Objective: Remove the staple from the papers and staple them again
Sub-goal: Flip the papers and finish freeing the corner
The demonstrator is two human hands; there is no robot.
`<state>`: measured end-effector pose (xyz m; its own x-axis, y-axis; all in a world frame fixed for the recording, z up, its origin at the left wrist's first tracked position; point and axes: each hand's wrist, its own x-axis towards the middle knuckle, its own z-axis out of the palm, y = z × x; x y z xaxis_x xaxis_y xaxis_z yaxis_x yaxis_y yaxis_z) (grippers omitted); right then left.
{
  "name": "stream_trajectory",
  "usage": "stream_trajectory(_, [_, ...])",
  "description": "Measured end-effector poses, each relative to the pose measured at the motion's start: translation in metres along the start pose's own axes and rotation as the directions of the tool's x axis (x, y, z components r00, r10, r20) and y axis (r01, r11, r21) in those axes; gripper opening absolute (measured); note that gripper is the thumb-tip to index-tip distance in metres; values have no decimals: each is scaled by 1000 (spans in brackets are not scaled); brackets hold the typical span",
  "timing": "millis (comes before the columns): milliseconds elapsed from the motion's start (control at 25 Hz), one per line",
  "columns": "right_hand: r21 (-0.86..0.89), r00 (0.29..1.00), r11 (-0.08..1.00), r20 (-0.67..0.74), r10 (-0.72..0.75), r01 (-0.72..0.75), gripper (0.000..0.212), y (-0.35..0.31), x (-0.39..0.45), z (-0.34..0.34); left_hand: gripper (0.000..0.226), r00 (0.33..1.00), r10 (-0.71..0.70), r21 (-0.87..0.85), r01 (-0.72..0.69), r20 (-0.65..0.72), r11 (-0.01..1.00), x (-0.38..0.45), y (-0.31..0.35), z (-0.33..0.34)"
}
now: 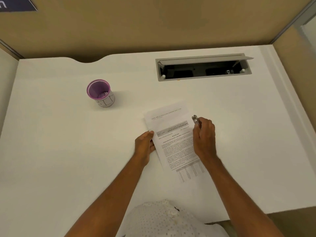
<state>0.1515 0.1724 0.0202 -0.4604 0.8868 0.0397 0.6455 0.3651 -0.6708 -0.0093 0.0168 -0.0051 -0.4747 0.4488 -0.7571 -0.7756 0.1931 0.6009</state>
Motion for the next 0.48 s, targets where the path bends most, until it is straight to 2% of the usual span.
stream_trajectory(80, [131, 991, 991, 134, 7, -25, 20, -19, -23, 4, 28, 999, -12, 23, 11, 39, 1000, 1, -4, 3])
stream_trajectory(200, [139, 938, 986, 344, 41, -94, 24, -34, -49, 22, 31, 997, -3, 70, -2, 79, 998, 3, -10, 4])
stream_trajectory(360, [122, 956, 992, 284, -73, 39, 17, -27, -62, 45, 33, 995, 1, 87, -9, 95, 996, 7, -12, -1])
stream_trajectory(480, [89, 967, 995, 247, -58, 36, 18, -23, -63, 53, 34, 994, -5, 84, -4, 107, 996, 9, -13, -2])
